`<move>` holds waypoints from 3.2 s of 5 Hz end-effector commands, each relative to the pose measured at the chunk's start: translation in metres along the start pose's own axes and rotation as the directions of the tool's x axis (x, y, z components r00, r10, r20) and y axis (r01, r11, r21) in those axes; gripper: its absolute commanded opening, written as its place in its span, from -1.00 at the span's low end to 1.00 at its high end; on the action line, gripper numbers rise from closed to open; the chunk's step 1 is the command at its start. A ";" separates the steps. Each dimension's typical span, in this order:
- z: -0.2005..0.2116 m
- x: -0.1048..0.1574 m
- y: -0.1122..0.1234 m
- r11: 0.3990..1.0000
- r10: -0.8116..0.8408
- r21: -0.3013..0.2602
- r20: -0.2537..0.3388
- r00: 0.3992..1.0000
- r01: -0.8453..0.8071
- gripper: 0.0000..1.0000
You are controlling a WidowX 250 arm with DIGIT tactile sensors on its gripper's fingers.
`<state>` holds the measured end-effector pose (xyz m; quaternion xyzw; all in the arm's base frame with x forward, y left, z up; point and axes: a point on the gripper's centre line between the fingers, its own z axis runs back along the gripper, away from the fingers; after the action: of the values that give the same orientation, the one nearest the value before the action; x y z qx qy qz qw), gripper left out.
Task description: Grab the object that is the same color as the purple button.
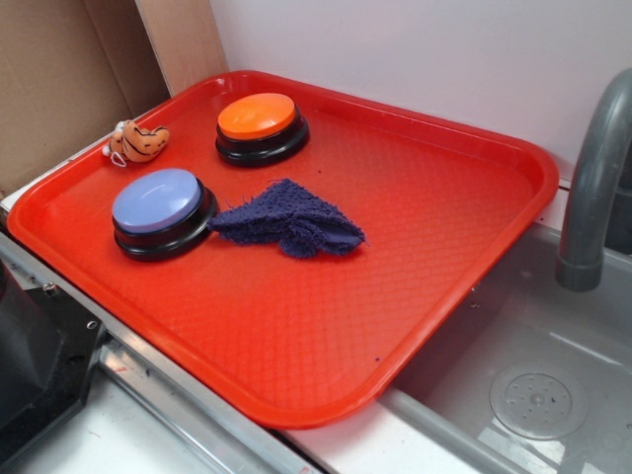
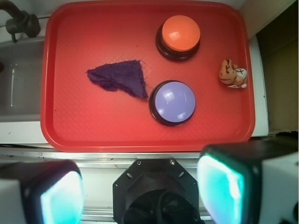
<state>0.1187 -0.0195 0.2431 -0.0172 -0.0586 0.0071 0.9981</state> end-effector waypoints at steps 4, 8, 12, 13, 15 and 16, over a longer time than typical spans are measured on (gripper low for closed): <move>-0.065 0.059 -0.005 0.997 0.030 0.064 0.057 0.998 -0.034 1.00; -0.198 0.104 -0.004 0.918 -0.380 -0.081 0.095 0.920 0.387 1.00; -0.248 0.075 -0.014 0.849 -0.518 -0.140 -0.033 0.855 0.510 0.56; -0.244 0.074 -0.014 0.858 -0.506 -0.117 -0.019 0.862 0.500 -1.00; -0.237 0.076 -0.011 0.896 -0.441 -0.068 -0.016 0.897 0.439 -1.00; -0.229 0.085 -0.006 0.943 -0.330 -0.050 -0.022 0.944 0.328 -1.00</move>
<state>0.2248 -0.0277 0.0178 -0.0314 -0.0303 -0.1632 0.9856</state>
